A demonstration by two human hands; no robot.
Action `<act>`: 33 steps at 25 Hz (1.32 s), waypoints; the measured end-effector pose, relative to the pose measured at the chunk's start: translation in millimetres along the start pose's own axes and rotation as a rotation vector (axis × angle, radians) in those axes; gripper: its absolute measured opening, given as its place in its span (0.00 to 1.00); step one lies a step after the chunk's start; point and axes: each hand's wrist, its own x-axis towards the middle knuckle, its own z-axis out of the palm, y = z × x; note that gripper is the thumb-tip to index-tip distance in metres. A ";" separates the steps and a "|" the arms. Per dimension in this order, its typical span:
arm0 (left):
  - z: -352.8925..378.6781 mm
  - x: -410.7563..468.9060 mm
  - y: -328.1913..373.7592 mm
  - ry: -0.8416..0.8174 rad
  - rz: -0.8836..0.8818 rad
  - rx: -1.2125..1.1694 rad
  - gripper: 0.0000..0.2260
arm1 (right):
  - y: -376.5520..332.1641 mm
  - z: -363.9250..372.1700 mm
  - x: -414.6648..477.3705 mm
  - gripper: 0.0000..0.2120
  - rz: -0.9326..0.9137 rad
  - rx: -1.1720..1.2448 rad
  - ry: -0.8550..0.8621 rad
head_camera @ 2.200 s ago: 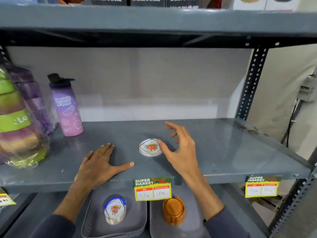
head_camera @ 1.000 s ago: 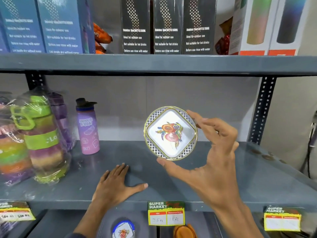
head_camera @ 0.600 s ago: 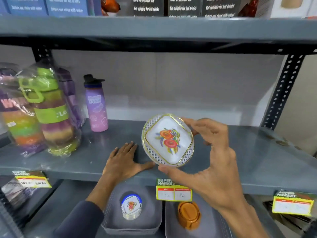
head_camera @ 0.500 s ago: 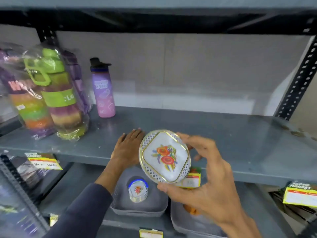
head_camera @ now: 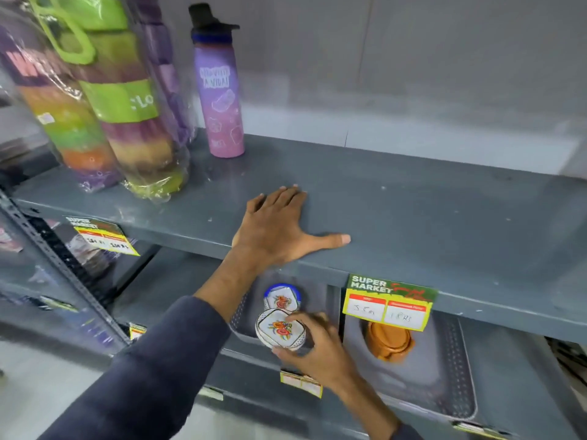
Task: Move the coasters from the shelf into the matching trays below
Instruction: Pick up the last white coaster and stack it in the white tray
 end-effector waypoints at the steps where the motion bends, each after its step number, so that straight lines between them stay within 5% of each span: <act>1: -1.0 -0.2 -0.1 -0.001 0.001 0.001 0.57 | 10.2 8.9 14.5 0.26 0.037 -0.042 -0.036; 5: -1.7 0.1 -0.9 0.016 0.009 -0.005 0.55 | 37.0 34.6 59.7 0.34 0.103 -0.239 -0.088; 10: 0.7 1.0 -1.7 0.036 0.016 -0.012 0.54 | 51.2 49.9 84.2 0.35 -0.042 -0.453 -0.102; 21: -0.1 2.3 0.3 0.033 0.026 0.021 0.54 | 65.9 47.0 109.1 0.43 0.047 -0.477 -0.148; 33: -1.6 2.0 0.6 0.010 0.017 0.036 0.54 | 61.4 40.4 116.3 0.34 0.119 -0.457 -0.250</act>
